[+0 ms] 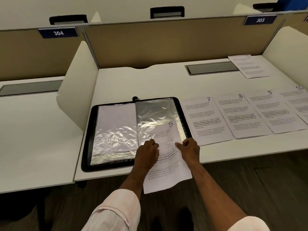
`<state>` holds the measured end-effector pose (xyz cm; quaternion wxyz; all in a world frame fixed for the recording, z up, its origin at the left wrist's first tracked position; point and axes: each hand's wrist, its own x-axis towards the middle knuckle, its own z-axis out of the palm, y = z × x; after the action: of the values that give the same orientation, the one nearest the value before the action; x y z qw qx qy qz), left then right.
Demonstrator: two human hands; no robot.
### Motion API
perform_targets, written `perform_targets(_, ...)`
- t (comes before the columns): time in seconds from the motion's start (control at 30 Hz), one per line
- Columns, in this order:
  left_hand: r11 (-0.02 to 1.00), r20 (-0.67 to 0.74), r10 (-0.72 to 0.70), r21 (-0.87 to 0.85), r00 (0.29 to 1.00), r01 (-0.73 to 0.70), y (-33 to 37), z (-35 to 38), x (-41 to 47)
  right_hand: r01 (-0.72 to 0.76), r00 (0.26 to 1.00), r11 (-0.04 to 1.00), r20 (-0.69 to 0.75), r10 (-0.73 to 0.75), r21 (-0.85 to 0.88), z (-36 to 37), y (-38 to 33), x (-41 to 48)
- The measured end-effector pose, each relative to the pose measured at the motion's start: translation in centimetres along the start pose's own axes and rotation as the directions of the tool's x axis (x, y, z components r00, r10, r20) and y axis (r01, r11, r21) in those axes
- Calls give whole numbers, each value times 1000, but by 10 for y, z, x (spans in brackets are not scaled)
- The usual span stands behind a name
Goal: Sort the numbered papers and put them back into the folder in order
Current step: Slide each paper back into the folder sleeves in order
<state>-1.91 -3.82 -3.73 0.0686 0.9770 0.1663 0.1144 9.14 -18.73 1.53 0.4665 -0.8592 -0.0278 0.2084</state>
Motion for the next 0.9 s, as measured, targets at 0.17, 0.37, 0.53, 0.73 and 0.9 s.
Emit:
perform_targets(0.17, 997, 57, -70, 42, 996, 68, -7, 5, -6, -126, 958, 992, 257, 126, -16, -16, 28, 7)
perform_targets(0.37, 995, 91, -84, 57, 992, 79, -5, 0, -4, -221, 719, 938, 605, 342, -268, -43, 52, -5)
perform_targets(0.53, 996, 83, -83, 34, 993, 80, -3, -2, -5, -191, 741, 954, 604, 295, -231, -41, 50, -7)
perform_targets(0.73, 996, 44, -89, 22, 995, 88, -2, 1, -9, -197, 856, 977, 471, 214, -87, -23, 36, 3)
perform_targets(0.9, 994, 50, -109, 12, 993, 108, -3, 2, -10, -131, 934, 991, 331, 137, -43, -11, 24, 7)
